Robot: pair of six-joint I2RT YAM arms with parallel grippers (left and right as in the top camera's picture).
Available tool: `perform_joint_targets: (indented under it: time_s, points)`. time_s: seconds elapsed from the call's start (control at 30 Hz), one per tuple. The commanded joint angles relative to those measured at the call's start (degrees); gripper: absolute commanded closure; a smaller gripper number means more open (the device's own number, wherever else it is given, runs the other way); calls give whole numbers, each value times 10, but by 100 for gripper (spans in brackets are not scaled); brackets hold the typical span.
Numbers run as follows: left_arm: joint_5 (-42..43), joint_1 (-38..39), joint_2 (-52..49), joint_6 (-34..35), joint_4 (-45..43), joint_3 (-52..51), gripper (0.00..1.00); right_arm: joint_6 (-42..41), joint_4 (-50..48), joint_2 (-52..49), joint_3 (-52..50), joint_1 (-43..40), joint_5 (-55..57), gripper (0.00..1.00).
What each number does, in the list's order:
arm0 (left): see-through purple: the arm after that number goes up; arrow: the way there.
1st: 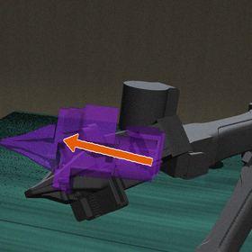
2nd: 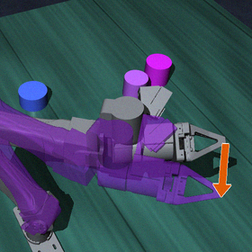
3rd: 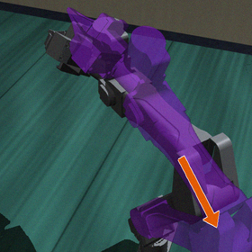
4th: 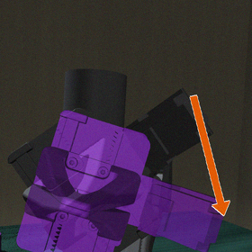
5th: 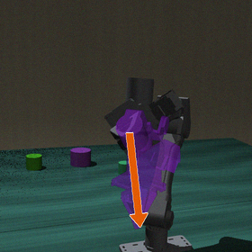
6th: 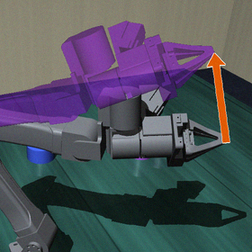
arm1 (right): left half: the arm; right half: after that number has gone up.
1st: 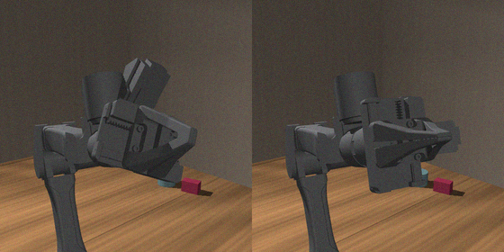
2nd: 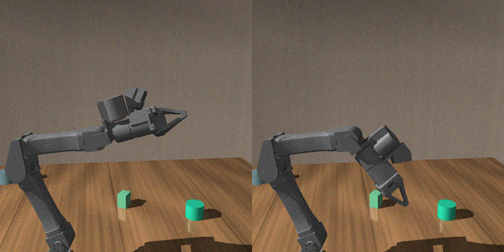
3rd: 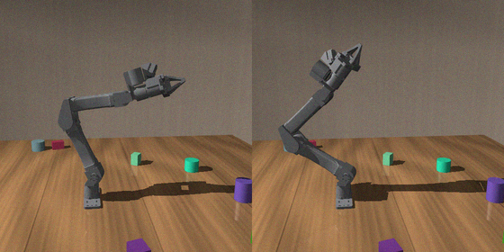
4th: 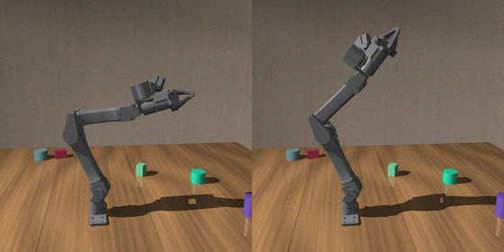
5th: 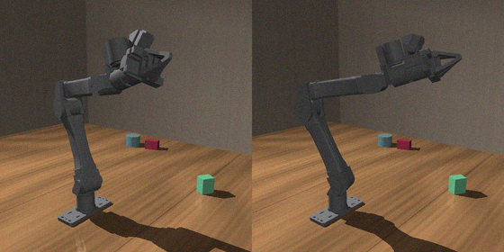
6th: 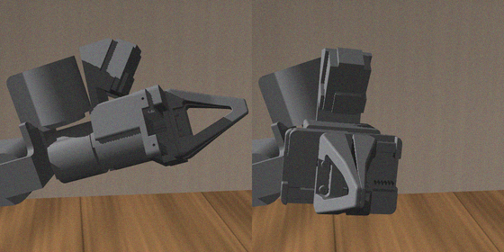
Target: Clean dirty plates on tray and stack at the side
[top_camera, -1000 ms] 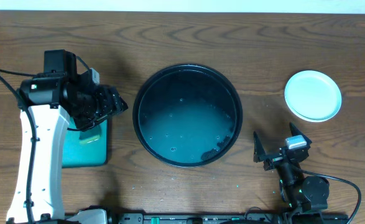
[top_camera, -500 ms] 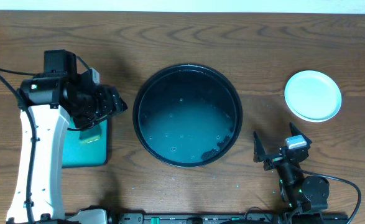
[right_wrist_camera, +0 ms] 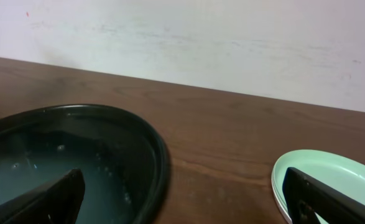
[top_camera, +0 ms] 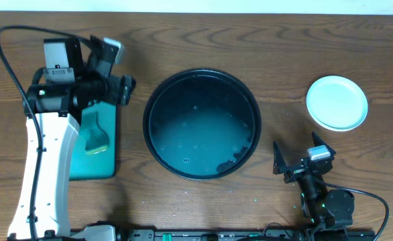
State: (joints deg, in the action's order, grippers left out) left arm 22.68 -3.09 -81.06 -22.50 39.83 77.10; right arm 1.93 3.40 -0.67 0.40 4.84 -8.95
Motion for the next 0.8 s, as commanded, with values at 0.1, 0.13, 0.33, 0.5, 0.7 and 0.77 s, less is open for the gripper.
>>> perform_joint_targets:
  time_s: [0.1, 0.13, 0.33, 0.5, 0.7, 0.77]
  points:
    - [80, 1, 2, -30, -90, 0, 20, -2, 2, 4, -1, -8, 5, 1]
    - [92, 1, 2, -30, -105, 0, 20, -2, 2, 4, -1, -8, 5, 1]
    - [173, 1, 2, -30, -197, 0, 20, -2, 2, 4, -1, -8, 5, 1]
    - [213, 1, 8, -30, -241, 0, 20, -2, 3, 4, -1, -8, 5, 1]
    - [213, 1, 75, -30, -240, 0, 20, -2, 3, 4, -1, -8, 5, 1]
    - [210, 1, 103, -30, -239, -1, 20, -2, 3, 4, -1, -8, 5, 1]
